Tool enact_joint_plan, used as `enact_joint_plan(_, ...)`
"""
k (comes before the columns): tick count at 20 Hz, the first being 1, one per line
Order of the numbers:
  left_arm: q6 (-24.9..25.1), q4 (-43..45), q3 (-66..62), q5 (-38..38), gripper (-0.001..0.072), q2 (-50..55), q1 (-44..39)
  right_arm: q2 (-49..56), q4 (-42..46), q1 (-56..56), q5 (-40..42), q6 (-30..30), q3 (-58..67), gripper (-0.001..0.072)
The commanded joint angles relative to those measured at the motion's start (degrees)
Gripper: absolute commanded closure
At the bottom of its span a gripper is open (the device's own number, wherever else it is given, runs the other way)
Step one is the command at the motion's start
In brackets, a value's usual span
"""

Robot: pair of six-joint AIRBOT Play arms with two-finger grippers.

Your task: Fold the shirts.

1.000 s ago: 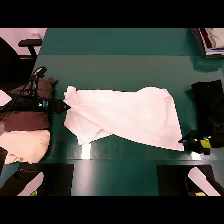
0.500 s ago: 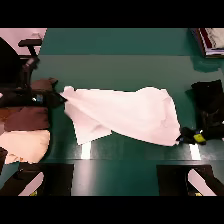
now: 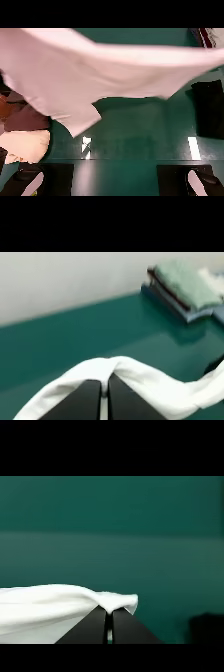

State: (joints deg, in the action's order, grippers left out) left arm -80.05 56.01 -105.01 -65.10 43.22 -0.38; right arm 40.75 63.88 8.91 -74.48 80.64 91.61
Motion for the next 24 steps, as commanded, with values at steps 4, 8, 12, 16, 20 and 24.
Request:
enact_joint_plan(4, -14.53, 0.63, -27.69, 1.73, 0.0681, -0.2, -0.04, 6.69, 7.87, -0.26, -10.64, 4.9, 35.3, 0.0697)
enact_joint_plan(8, -17.7, 1.7, -28.98, 0.2, 0.0681, 0.07, -0.04, 9.92, 9.73, -0.26, -16.41, 5.46, 38.6, 0.0697)
enact_joint_plan(12, -18.71, 6.95, -11.39, -9.99, 0.068, 1.46, -0.04, 13.62, 7.8, -0.26, -20.55, 5.46, 27.06, 0.0698)
enact_joint_plan(16, -14.47, 6.71, 16.65, -12.17, 0.068, 5.99, -0.04, 21.2, 6.82, -2.71, -22.67, 5.27, 7.87, 0.0698)
enact_joint_plan(20, -9.42, 6.47, 36.13, -3.91, 0.0679, 16.94, -0.04, 33.68, 10.56, -8.44, -18.47, 4.66, -2.8, 0.0698)
enact_joint_plan(24, -2.84, 6.05, 32.46, 10.8, 0.068, 33.79, -0.02, 49.66, 14.21, -10.47, -12.37, 4.33, 3.34, 0.0698)
